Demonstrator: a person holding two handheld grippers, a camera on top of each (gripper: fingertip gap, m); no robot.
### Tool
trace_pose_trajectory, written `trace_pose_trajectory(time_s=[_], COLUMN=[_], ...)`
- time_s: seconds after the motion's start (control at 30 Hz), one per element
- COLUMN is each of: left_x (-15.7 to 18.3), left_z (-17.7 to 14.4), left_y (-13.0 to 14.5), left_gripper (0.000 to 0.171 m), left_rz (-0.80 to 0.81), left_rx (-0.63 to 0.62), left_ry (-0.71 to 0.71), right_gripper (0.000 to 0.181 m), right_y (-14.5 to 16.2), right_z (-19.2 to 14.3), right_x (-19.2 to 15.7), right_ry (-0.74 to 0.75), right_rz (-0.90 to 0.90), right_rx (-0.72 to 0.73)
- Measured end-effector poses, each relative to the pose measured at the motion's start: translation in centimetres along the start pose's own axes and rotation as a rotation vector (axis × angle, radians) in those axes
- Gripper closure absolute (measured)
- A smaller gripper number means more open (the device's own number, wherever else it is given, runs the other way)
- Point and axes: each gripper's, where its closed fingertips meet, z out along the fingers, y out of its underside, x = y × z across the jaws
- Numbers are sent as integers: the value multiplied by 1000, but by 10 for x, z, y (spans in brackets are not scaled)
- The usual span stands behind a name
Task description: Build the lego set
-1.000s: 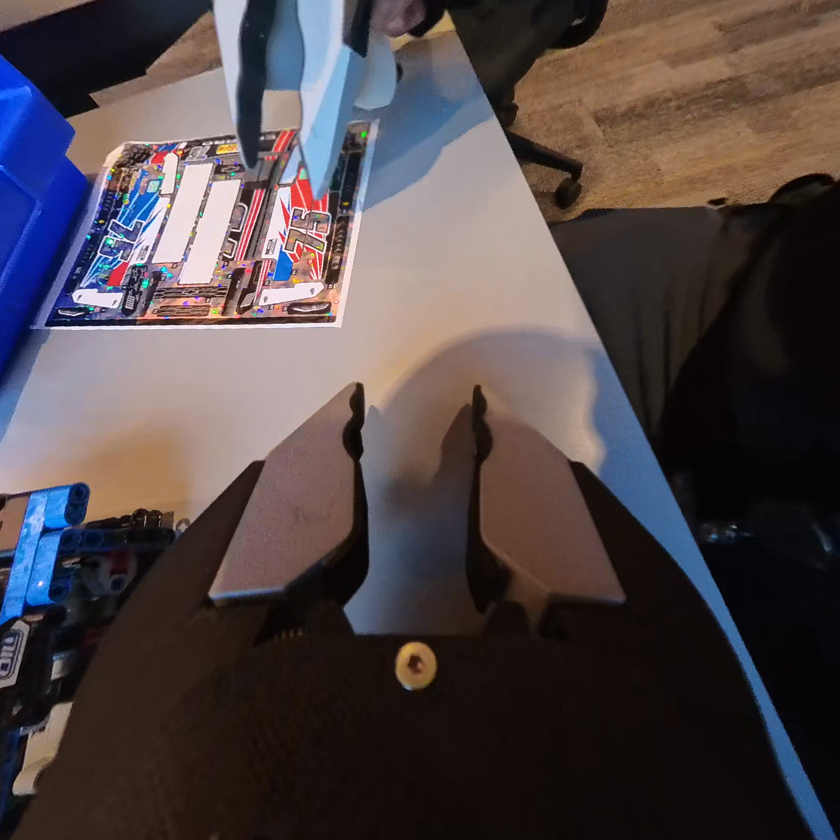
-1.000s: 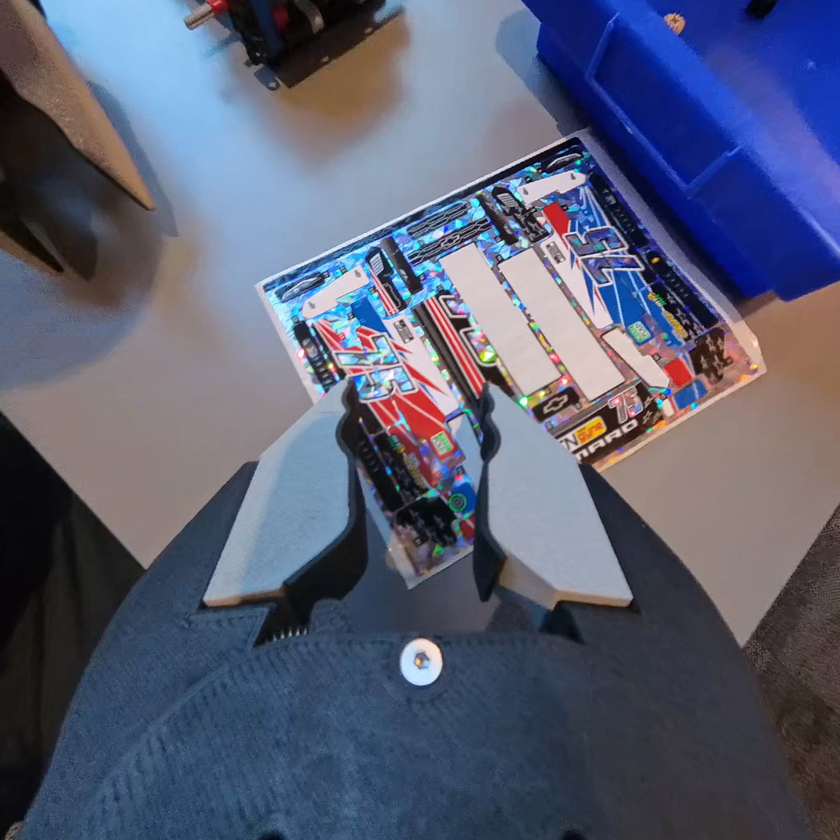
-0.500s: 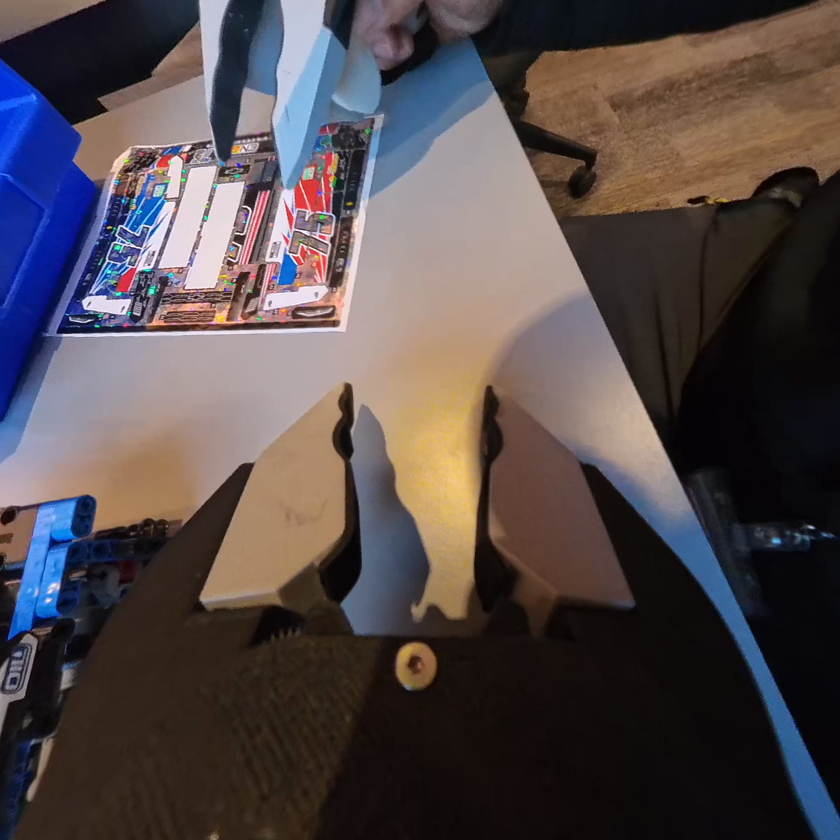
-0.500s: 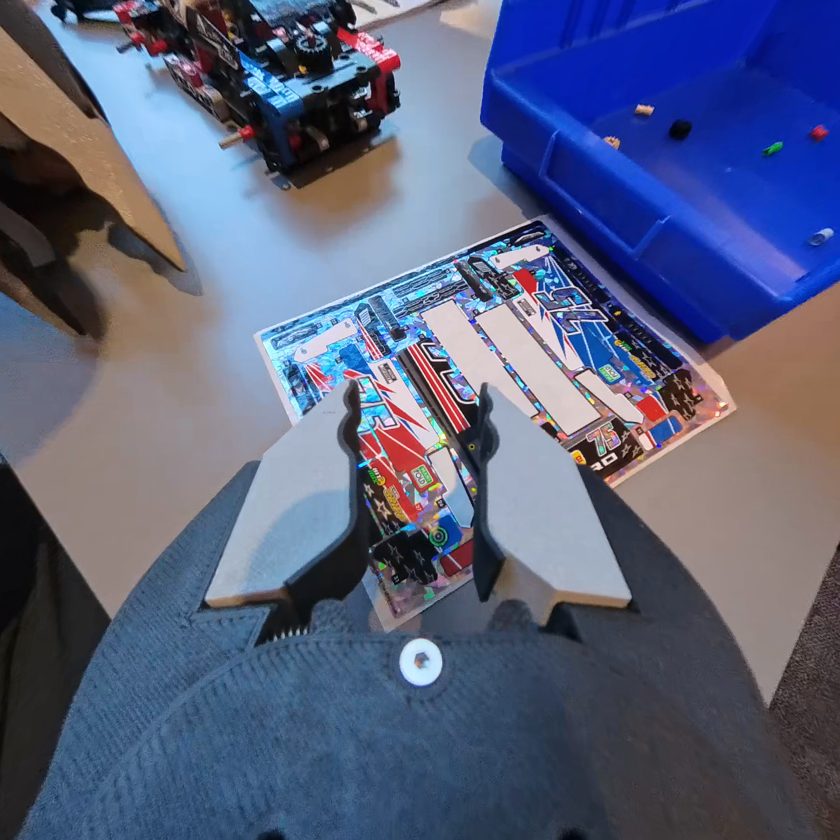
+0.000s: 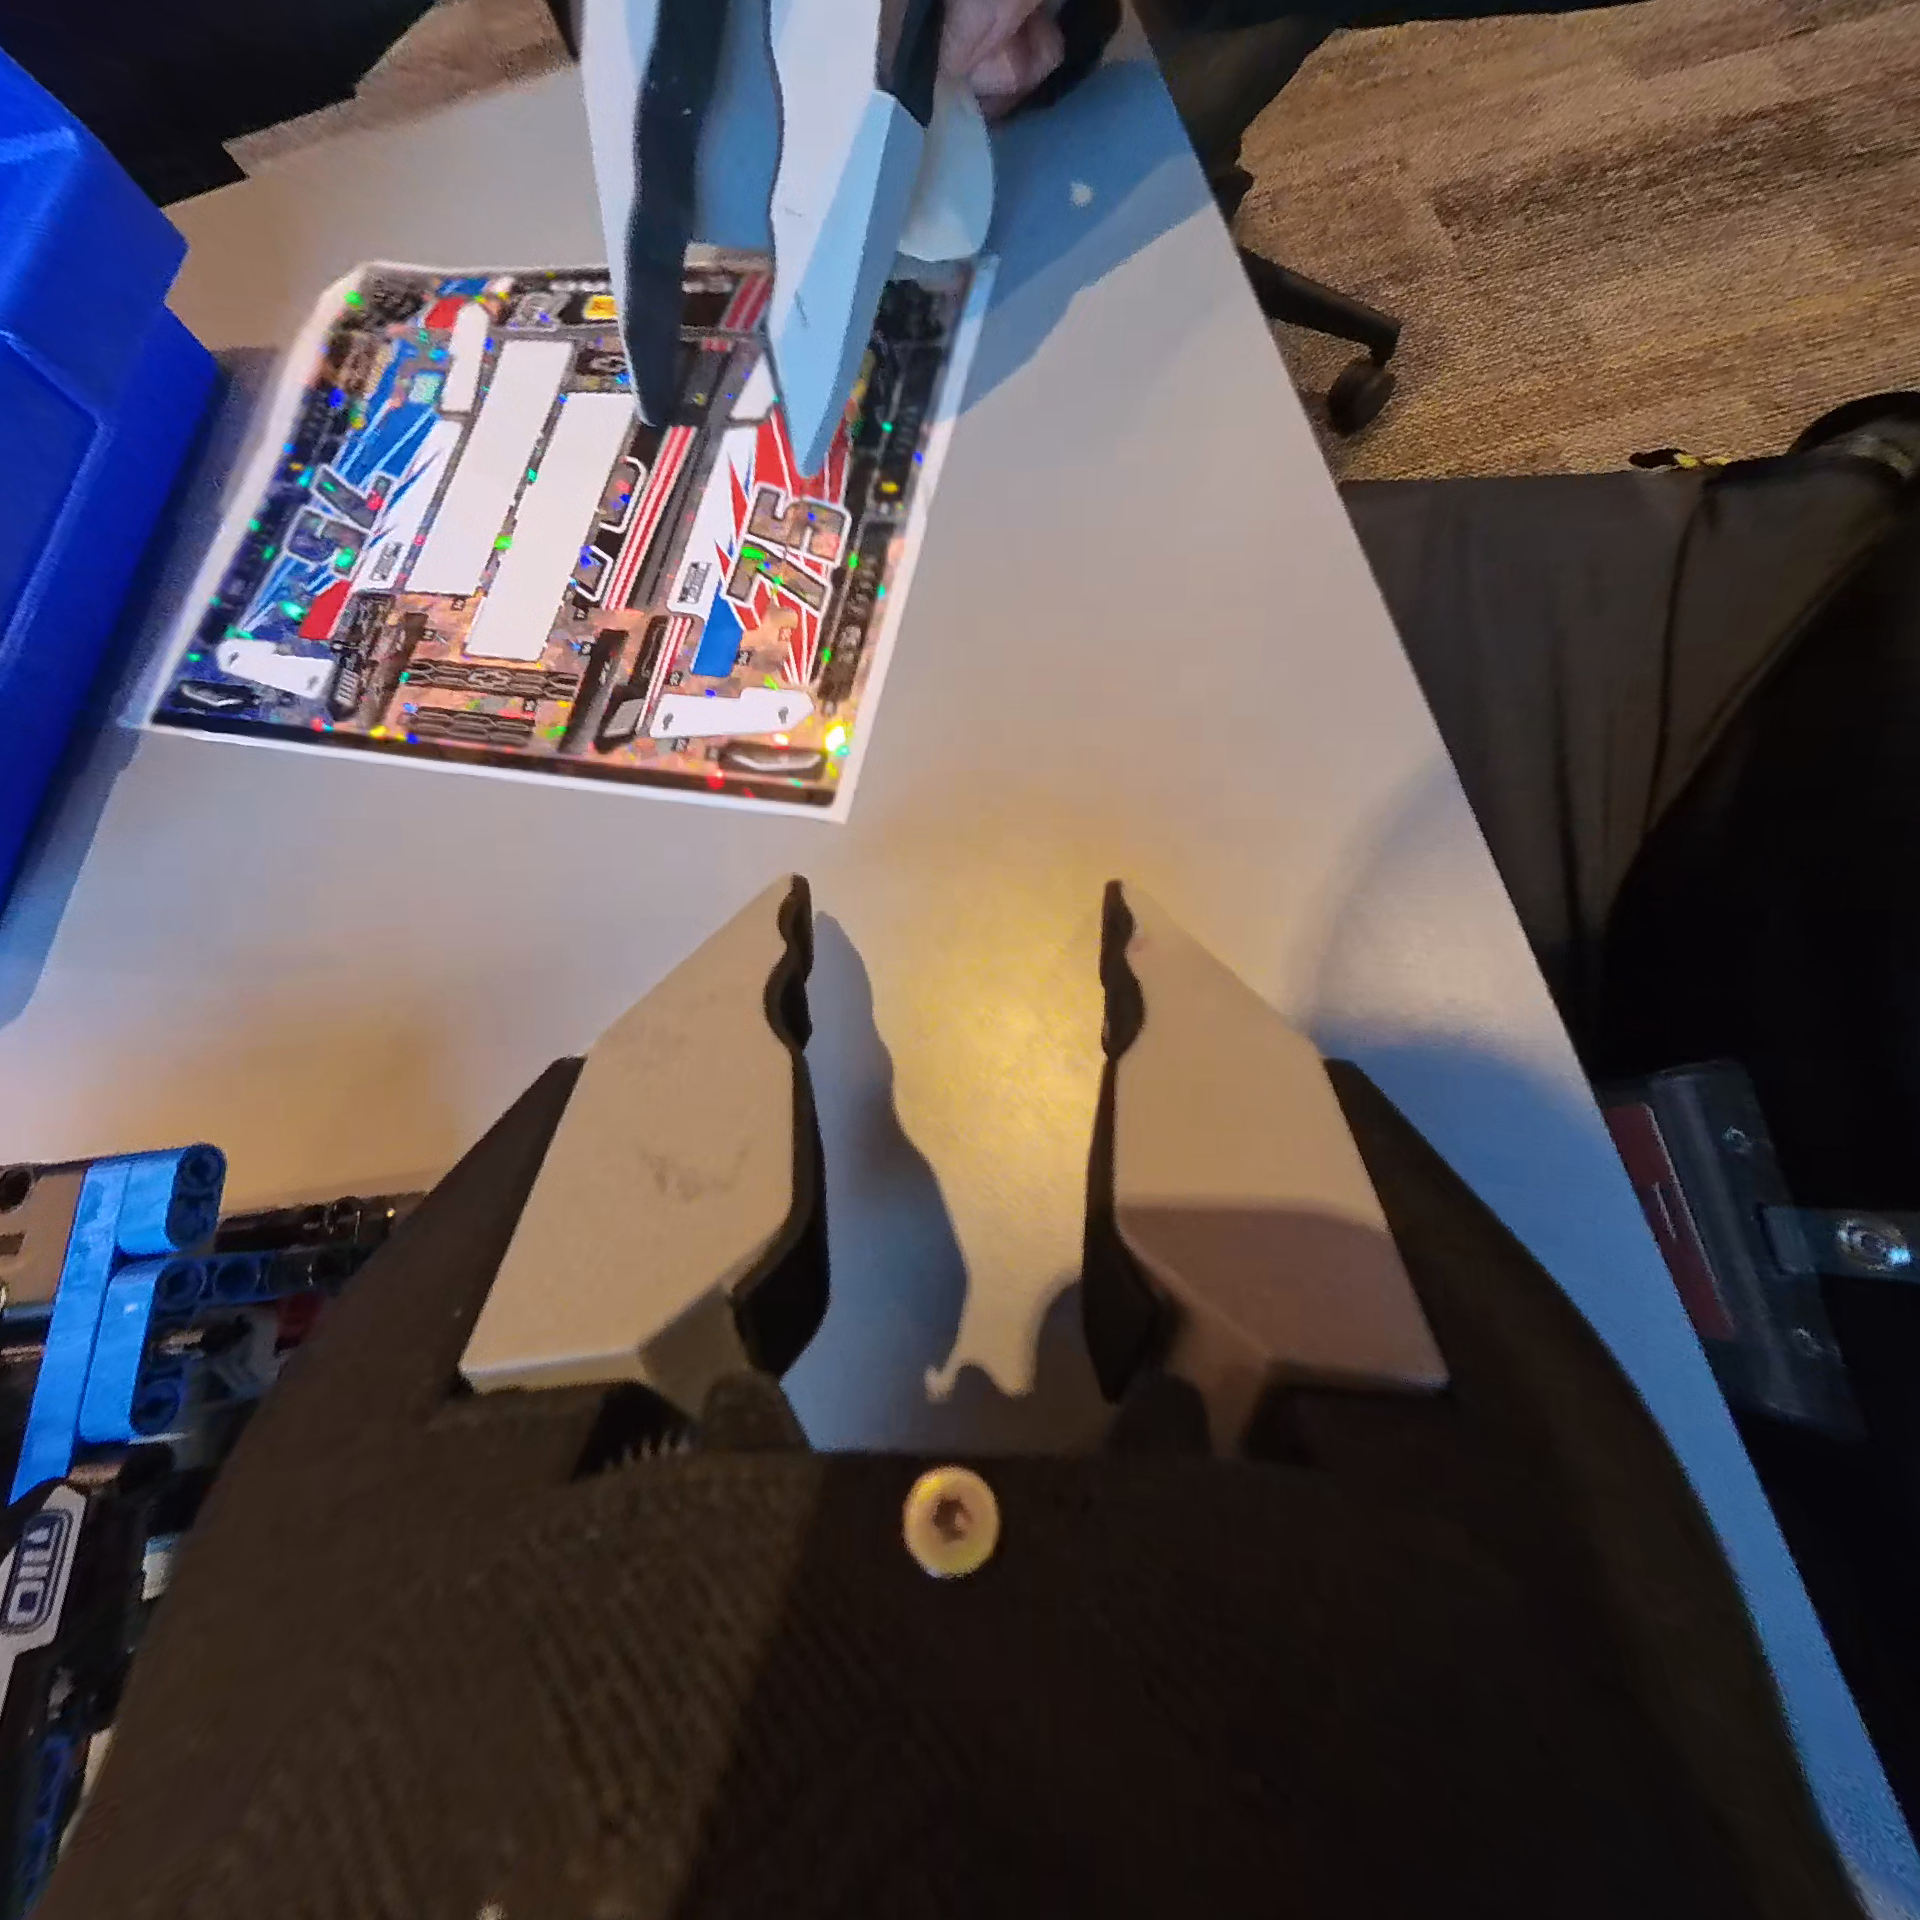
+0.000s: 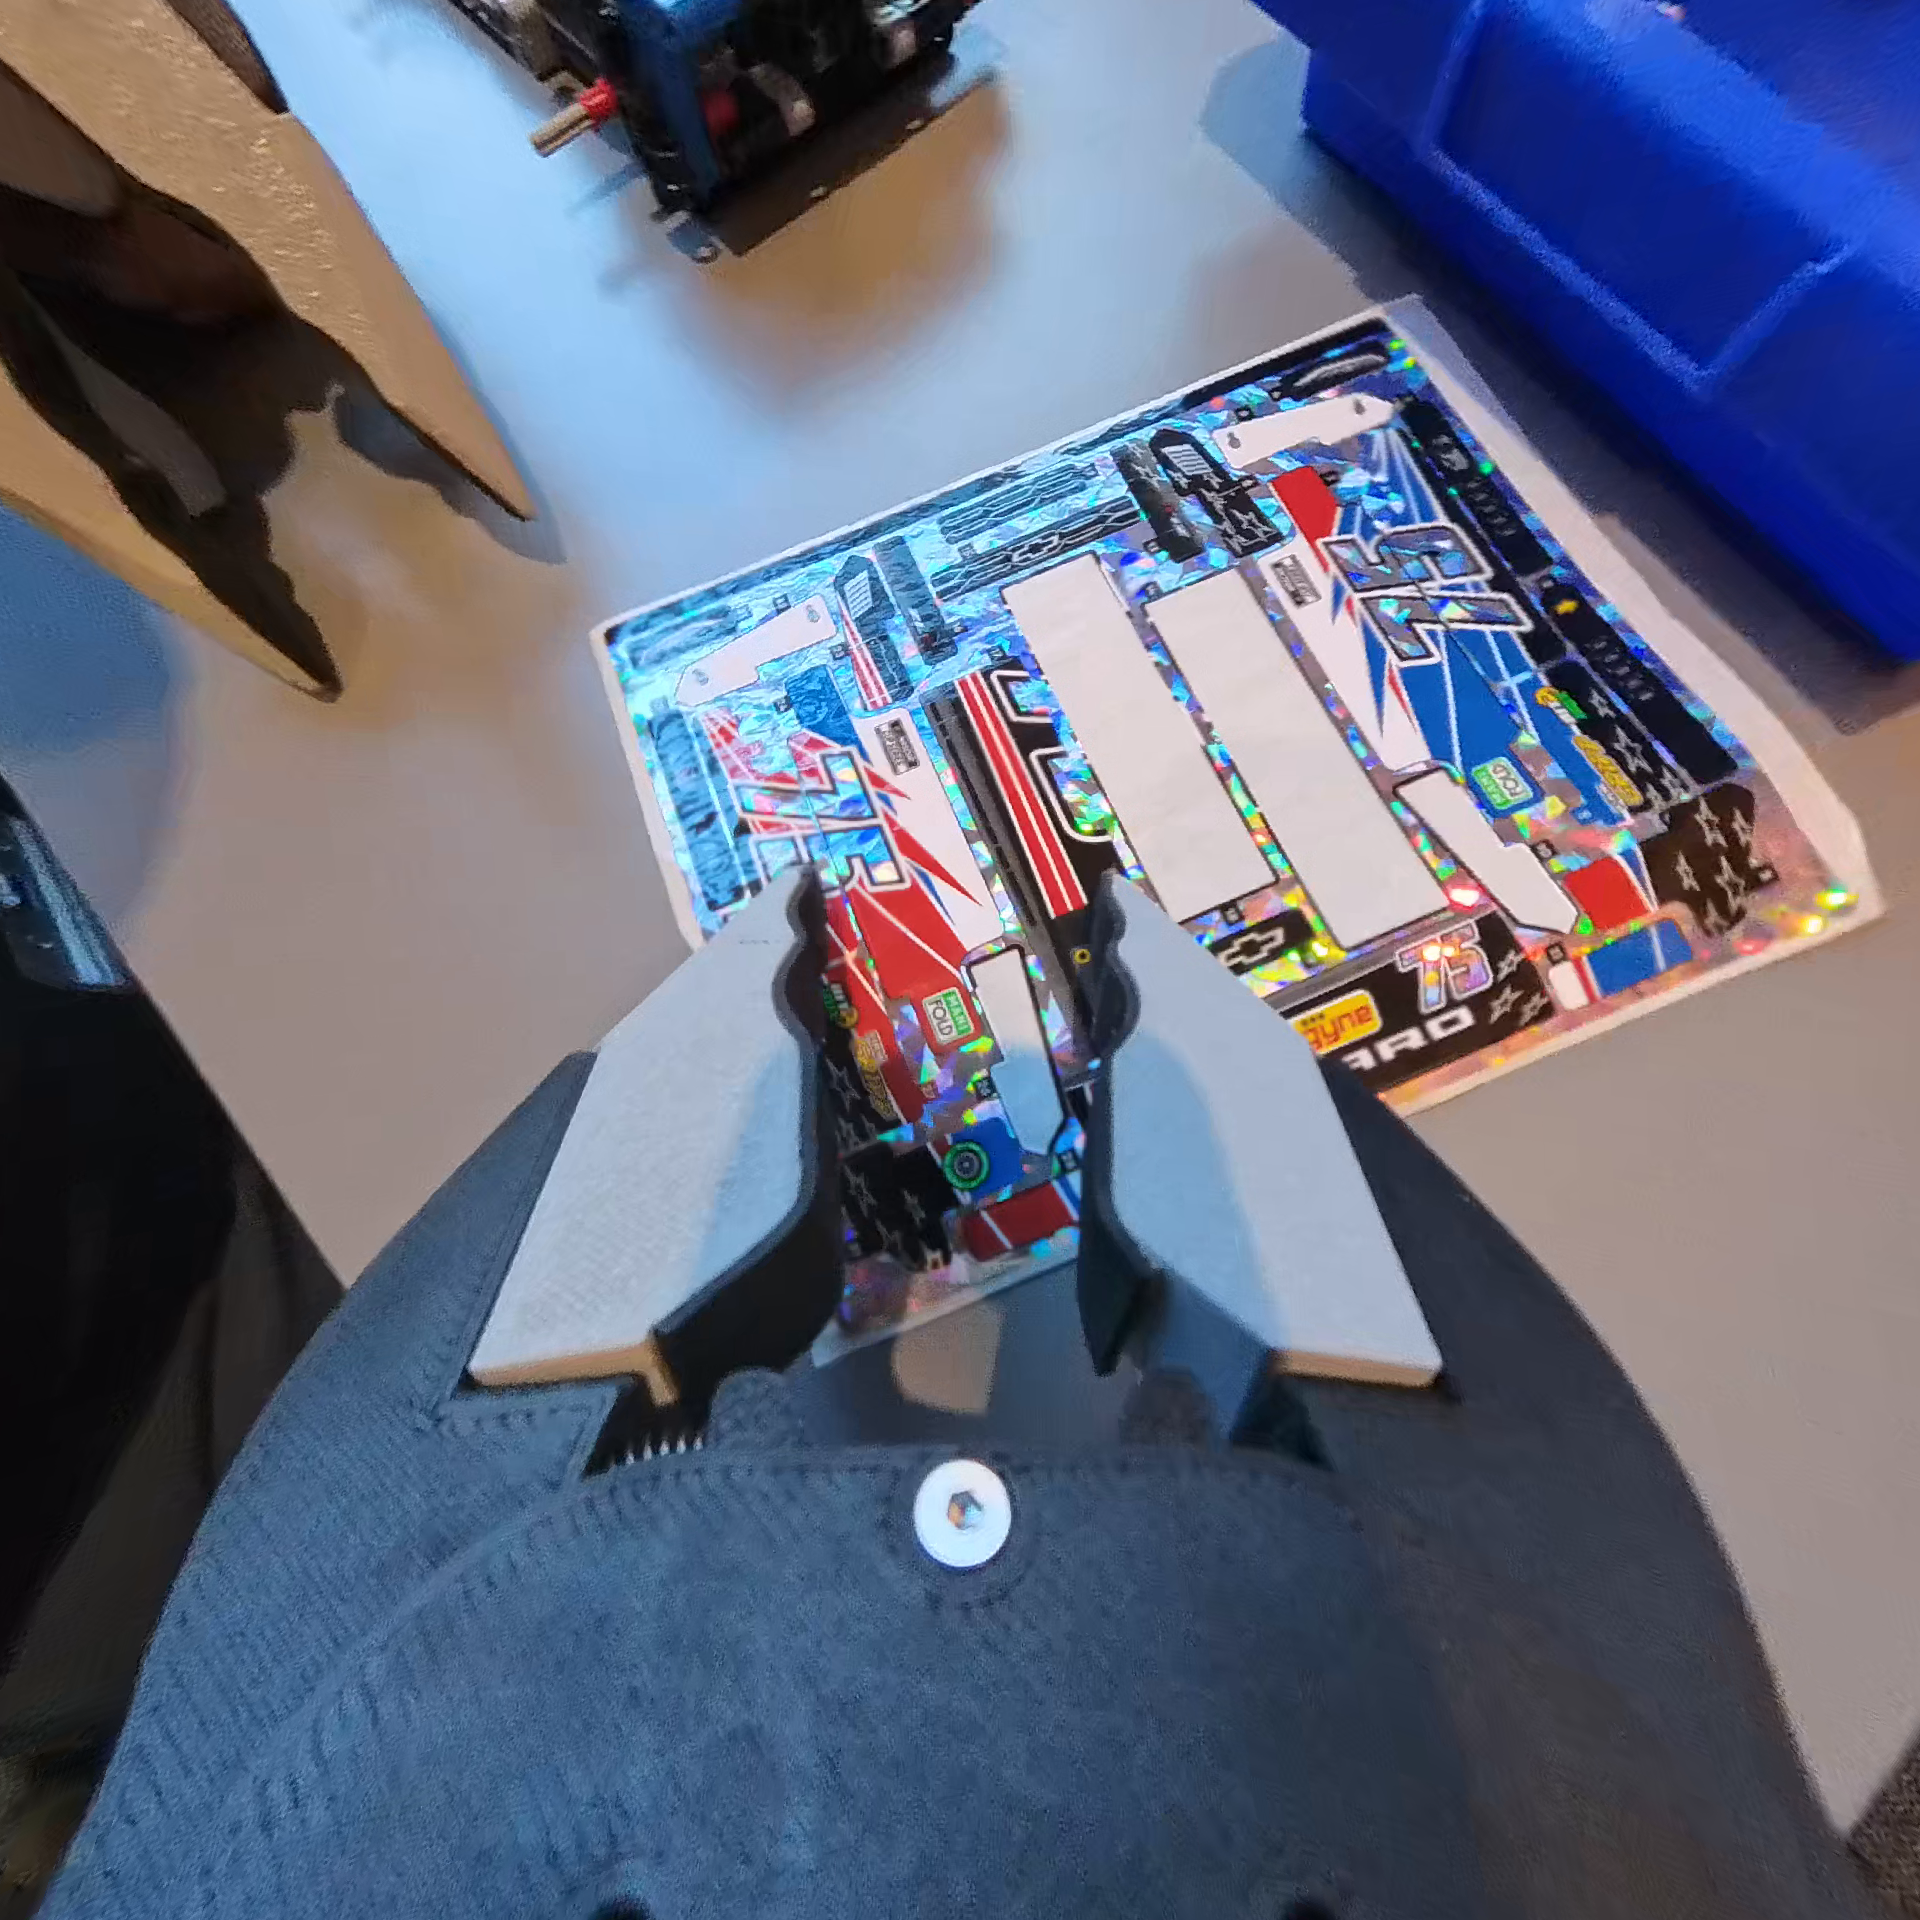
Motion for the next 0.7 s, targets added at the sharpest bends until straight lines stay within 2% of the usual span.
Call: trace_pose_trajectory(time_s=[0.37, 0.57, 0.7], left_x=[5, -1, -5], left_z=[-13, -21, -24], left_y=[-11, -15, -9], left_gripper=[120, 121, 120], left_rz=[14, -66, -117], left_rx=[101, 155, 134], left_ry=[-14, -11, -15], right_gripper=[136, 142, 140], right_y=[0, -3, -10], right_z=[8, 11, 14], right_x=[-52, -80, -88], right_ry=[-92, -260, -333], right_rz=[-85, -100, -73], right_rx=[-21, -55, -107])
